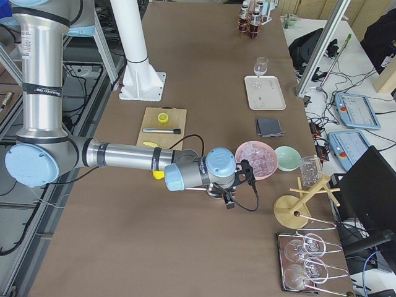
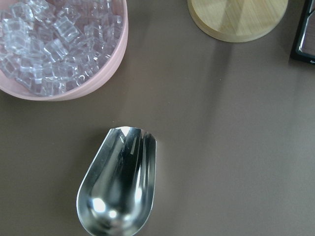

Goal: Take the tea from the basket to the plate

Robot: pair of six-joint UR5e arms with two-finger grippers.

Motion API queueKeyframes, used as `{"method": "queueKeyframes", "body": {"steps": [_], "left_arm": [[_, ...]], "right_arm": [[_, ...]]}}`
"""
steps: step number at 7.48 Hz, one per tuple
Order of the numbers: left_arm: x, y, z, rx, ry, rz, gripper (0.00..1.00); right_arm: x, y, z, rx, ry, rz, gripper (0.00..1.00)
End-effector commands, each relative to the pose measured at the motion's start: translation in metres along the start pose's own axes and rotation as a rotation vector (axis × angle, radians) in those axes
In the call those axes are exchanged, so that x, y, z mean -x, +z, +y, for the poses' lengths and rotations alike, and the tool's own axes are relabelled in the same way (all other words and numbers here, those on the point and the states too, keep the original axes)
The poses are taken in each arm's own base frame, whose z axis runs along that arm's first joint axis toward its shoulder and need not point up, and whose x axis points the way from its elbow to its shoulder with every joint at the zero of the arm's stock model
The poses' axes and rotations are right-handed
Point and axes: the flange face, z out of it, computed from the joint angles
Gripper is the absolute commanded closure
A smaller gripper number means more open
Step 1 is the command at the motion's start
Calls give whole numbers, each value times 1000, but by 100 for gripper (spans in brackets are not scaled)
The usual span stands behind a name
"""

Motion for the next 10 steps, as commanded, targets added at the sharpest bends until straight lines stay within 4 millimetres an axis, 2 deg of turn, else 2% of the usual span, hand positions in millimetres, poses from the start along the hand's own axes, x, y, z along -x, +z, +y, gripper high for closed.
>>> {"method": "queueKeyframes", "body": {"steps": [1, 2, 3, 4, 6, 8, 9, 10], "left_arm": [[-77, 12, 64, -1, -47, -31, 3], [-97, 25, 87, -1, -46, -42, 3], [-128, 35, 102, -1, -31, -56, 3], [-148, 34, 109, -1, -25, -63, 3], [-150, 38, 112, -1, -21, -69, 3], [-149, 47, 113, 1, -21, -82, 11], [-148, 55, 112, 1, -13, -87, 12], [-145, 60, 106, 0, -6, -84, 12]], "right_arm": [[35, -23, -41, -61, -59, -92, 0], [50, -32, -54, -78, -37, -146, 0], [70, -46, -60, -97, 0, -184, 0], [82, -54, -67, -131, -4, -200, 0], [106, -49, -78, -171, -34, -232, 0], [119, -41, -98, -171, -73, -233, 0], [125, -30, -102, -160, -48, -207, 0], [142, -16, -111, -162, -28, -185, 0]]}}
